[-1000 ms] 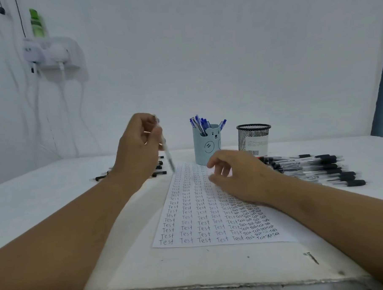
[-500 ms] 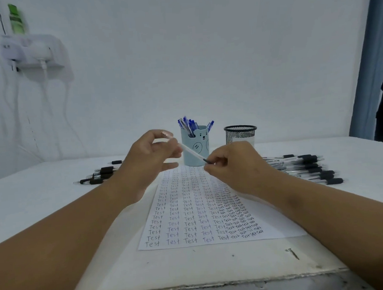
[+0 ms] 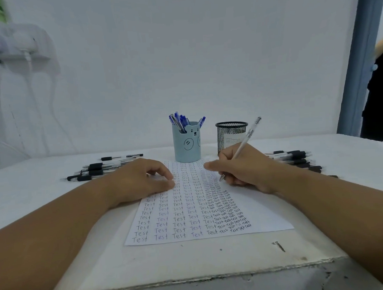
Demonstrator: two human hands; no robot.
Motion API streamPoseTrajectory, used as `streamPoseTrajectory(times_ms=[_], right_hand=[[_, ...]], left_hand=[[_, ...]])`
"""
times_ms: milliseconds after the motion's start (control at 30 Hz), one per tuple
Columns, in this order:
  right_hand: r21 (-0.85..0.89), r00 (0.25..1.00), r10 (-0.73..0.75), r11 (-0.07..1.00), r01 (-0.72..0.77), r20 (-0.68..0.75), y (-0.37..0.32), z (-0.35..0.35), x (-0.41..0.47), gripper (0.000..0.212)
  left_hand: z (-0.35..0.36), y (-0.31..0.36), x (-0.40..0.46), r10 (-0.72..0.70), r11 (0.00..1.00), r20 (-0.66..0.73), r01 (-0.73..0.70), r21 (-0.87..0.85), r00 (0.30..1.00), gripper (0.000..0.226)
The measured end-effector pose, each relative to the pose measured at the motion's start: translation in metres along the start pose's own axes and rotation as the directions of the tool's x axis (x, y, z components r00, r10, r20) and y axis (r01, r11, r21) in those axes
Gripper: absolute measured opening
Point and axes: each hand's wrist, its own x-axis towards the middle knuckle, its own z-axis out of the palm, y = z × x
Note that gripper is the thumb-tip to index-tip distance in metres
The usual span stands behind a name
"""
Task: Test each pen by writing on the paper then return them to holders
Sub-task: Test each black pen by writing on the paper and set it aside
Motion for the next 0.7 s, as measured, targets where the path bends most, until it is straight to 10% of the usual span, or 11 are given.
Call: streamPoseTrajectory(times_ms=[700], right_hand=[[-0.300, 0.991, -0.131, 0.946, 0.121, -0.012, 0.0052, 0.0052, 0.0043, 0.040]], left_hand=[[0.0007, -0.0010, 0.0010, -0.004, 0.999, 0.014, 0.004, -0.037, 1.000, 0.019]])
